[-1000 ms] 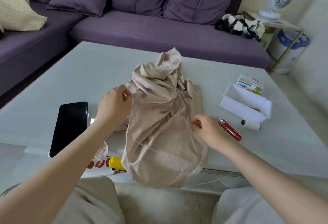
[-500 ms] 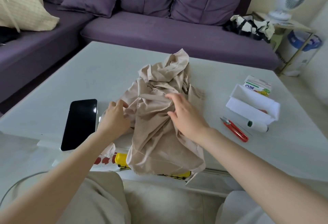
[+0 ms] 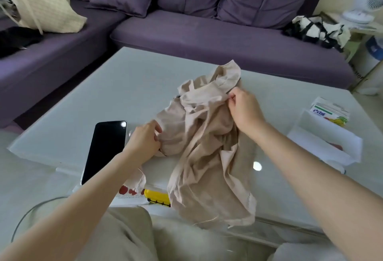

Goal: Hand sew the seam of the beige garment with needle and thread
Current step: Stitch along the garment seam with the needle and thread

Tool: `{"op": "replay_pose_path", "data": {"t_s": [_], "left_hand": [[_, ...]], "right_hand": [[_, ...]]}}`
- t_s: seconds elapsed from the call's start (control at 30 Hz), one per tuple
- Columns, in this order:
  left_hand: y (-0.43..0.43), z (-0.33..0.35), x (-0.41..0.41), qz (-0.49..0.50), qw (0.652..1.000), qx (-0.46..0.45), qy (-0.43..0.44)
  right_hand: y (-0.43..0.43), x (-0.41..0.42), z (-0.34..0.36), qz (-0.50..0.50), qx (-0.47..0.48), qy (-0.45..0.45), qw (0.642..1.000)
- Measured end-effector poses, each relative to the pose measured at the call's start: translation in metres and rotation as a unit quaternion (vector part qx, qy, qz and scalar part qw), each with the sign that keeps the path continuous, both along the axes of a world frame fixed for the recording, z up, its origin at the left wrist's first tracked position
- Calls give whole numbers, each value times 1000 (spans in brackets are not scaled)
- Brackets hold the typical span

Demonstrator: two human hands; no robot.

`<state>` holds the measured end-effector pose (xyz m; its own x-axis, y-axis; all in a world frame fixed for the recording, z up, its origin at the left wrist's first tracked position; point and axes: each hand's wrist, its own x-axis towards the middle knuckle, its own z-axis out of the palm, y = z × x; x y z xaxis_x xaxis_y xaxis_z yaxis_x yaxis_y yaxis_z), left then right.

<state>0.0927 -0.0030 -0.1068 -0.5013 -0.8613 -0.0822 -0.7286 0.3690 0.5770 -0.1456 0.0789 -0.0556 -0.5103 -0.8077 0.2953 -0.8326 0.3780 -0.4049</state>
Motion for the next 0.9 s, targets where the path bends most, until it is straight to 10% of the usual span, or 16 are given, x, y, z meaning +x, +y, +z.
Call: {"op": "replay_pose_path", "data": {"t_s": [0.3, 0.47, 0.63, 0.9], "left_hand": [[18, 24, -35, -52, 998, -7, 33], [40, 28, -52, -99, 995, -9, 0], [39, 16, -52, -87, 993, -32, 67], [46, 23, -54, -107, 993, 49, 10]], "right_hand": [[28, -12, -4, -21, 44, 55, 997], [37, 15, -1, 212, -77, 137, 965], [25, 35, 11, 325, 51, 287, 900], [1, 25, 33, 171, 114, 272, 940]]}}
